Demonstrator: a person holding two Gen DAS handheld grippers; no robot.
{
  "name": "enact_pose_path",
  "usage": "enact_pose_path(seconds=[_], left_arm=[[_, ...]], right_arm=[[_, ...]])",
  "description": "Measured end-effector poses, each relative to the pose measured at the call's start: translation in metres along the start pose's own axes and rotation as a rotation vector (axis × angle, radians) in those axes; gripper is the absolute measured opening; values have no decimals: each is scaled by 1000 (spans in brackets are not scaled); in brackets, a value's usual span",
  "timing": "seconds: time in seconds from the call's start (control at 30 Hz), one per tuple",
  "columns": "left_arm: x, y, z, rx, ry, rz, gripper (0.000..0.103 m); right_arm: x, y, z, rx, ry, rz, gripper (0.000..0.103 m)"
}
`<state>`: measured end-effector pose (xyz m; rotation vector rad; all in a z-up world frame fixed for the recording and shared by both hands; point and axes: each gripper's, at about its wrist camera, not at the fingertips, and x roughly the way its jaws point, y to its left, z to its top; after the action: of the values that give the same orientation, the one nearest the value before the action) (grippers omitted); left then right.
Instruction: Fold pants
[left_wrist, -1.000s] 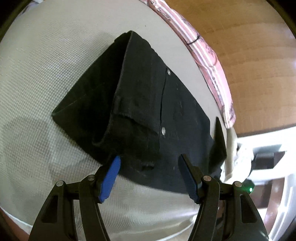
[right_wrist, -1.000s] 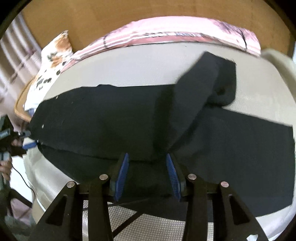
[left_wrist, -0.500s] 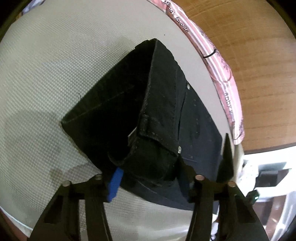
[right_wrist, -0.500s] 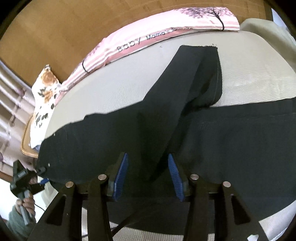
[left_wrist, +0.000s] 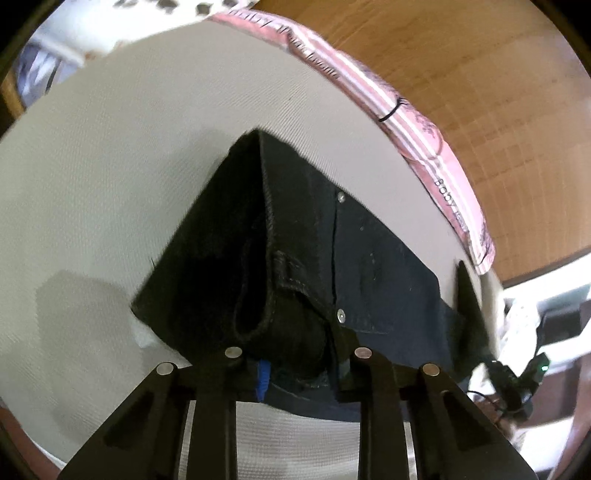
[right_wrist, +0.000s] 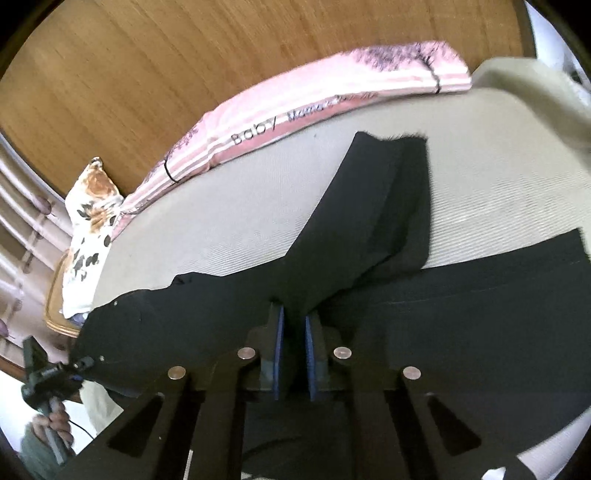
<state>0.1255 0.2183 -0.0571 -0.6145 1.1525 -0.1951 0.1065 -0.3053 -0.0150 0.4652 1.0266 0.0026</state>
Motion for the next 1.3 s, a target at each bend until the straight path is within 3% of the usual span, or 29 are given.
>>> enact_pose_path(seconds=[0.17,0.3,0.4,0.57,0.67,0.73,0.83,1.0,1.07,1.17,1.3], left_arm=[[-5,-10,7,137,0,68,23],[10,-18,0,313,35,178,22],[27,-6,-4,329,81,227,22],[35,-9,-9,377,66,289,24],[36,-16,-12,409,56,329,26],[34,-18,-10,387,60,329,28],[26,-13,-10,345,72,319,35],[0,-11,-20,374,96,321,46],[-11,-14,-26,416,84,344,47],[-27,-35,-42,524,4,409,47],[-33,-78,-64,671,-70,379,47]], right_arm=[[-27,-10,-25,14,26,-31,8],[-27,-14,-54,36,86,-52,8],[-15,-24,-74,69,148,-66,8],[13,-35,-93,101,234,-93,8],[19,-38,-94,125,252,-75,14],[19,-41,-93,160,269,-49,34],[6,-44,-92,184,242,-25,50],[-26,-64,-85,217,169,7,51],[-37,-77,-81,237,140,9,51],[-46,-94,-75,264,103,5,51],[-48,-111,-63,309,79,43,51]])
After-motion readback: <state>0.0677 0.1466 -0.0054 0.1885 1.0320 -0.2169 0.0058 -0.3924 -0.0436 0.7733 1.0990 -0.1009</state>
